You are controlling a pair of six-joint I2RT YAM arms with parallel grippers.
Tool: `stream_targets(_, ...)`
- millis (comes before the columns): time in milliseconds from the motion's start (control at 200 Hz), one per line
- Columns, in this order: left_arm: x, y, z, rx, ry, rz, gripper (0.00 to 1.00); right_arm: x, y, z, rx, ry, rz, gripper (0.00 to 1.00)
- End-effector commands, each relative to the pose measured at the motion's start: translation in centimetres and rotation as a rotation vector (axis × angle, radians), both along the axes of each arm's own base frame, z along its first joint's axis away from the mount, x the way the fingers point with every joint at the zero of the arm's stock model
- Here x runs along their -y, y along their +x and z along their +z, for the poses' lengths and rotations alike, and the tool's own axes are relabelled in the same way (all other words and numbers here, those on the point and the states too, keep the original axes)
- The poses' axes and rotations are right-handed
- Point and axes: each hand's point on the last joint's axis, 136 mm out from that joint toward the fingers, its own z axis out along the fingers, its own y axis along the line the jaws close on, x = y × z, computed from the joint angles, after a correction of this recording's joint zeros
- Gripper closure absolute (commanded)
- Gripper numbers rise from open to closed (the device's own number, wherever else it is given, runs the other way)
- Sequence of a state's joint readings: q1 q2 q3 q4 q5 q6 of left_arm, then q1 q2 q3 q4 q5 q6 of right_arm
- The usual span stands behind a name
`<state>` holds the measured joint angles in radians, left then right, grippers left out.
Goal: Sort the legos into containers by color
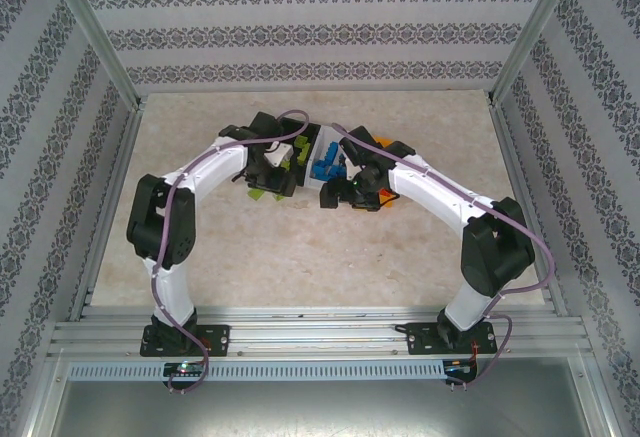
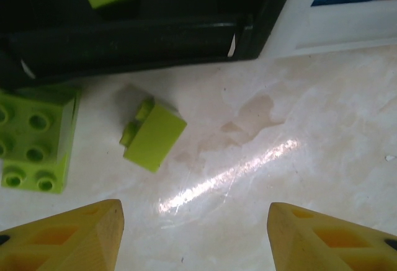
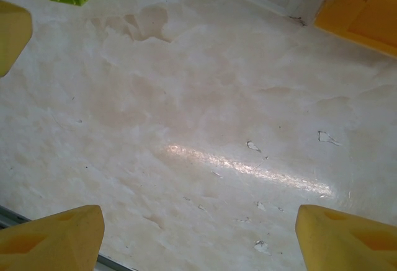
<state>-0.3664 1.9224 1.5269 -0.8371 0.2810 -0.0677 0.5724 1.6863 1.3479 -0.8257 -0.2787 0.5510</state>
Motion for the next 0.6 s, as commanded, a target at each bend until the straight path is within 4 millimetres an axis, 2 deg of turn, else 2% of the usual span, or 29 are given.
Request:
stream_targets(0,0.5,1.0,0.4,0.034,-0.004,-0.048,0.37,0.0,-0.3,0.4,0.002,-0.014,0.01,0.19)
stream_targets(595,0.8,2.7,-3.2,-0.008,0.046,-0.086,0.39,0.1,0.6,0.6,-0.005,-0.05,0.007,0.18)
